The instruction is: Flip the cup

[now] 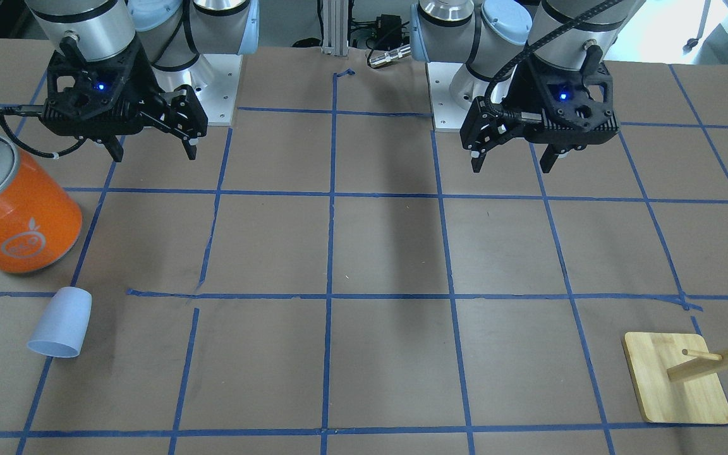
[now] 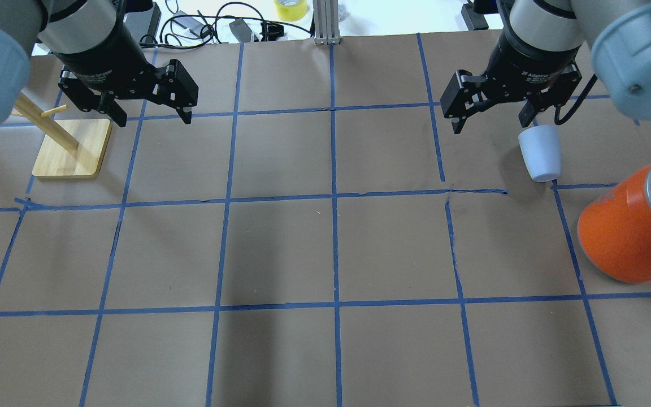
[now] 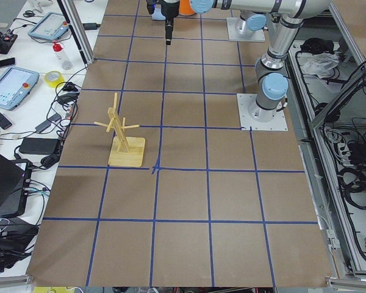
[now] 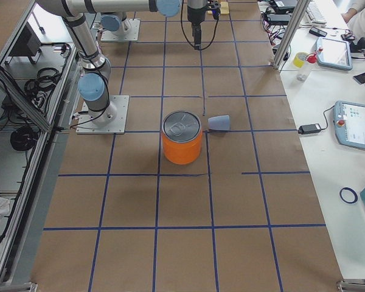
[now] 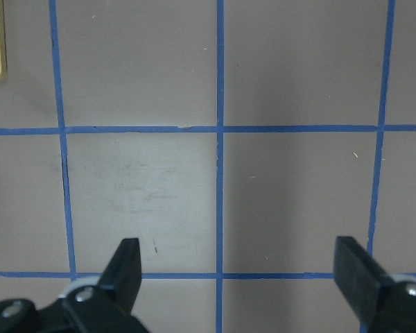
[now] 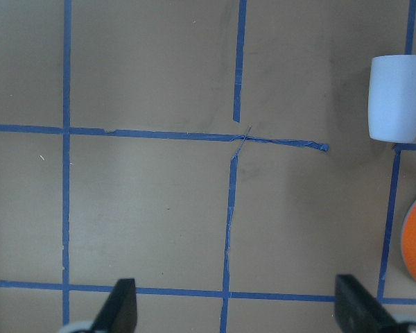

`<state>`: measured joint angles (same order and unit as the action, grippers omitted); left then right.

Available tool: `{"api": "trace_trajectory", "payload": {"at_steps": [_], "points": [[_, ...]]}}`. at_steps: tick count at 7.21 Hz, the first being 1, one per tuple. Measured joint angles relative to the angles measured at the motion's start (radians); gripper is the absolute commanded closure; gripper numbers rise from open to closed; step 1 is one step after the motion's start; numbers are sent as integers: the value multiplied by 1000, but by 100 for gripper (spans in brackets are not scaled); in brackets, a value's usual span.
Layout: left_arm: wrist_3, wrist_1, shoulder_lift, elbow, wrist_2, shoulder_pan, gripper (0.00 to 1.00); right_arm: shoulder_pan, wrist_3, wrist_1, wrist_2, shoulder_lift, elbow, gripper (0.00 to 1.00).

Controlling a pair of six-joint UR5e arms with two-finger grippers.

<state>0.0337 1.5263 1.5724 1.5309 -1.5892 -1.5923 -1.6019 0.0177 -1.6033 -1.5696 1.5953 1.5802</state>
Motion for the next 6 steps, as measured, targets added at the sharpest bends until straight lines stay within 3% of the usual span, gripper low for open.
{"api": "trace_trajectory", "payload": {"at_steps": [6], "points": [[0,0,-1,0,0,0,0,4,-43,3,-2,-3,0,0]]}}
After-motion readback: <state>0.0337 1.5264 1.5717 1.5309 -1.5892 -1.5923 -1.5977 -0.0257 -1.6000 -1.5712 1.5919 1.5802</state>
